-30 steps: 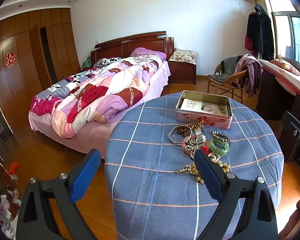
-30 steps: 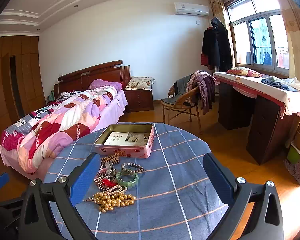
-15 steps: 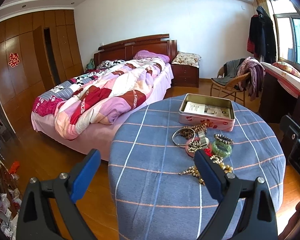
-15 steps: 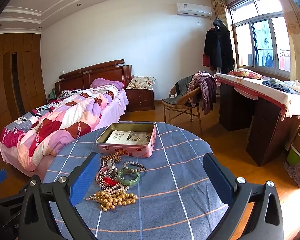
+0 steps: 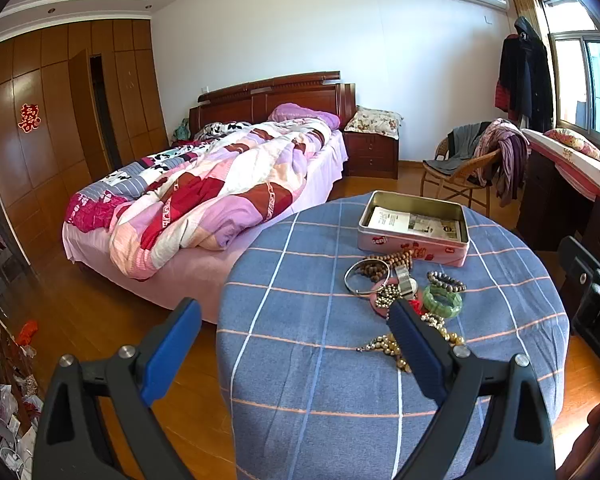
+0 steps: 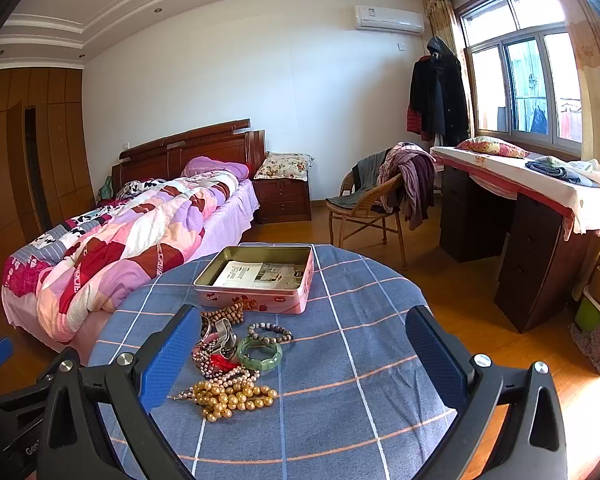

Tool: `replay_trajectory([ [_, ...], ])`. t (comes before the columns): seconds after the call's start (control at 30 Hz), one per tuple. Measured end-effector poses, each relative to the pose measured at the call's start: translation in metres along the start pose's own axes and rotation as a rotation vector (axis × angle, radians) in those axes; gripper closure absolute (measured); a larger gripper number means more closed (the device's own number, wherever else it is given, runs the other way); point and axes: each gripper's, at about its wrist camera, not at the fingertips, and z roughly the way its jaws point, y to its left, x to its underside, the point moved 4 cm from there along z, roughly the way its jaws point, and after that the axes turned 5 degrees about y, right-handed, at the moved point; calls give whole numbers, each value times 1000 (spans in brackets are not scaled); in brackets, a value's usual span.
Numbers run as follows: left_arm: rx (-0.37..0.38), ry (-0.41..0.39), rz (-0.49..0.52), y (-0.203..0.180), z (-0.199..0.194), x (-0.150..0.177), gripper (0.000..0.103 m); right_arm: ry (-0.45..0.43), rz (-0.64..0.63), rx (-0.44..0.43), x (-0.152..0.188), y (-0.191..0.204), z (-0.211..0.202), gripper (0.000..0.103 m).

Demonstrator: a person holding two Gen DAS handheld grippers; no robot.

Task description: Organize jewelry

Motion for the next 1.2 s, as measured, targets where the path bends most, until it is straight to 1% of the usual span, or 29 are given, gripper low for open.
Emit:
replay_trajectory([
  [0.47,0,-2,0,-1,-1,0,7,12,0,-5,1,-2,3,1],
  [0.63,0,9,-2,1,2,1,7,21,-8,-6,4,0,8,1],
  [1.07,-5,59,16,-3,26,5,7,62,-27,-4,12,2,31,1],
  [1.2,-6,114,53,-3,50,13,6,95,-32,11,18,-6,49,1],
])
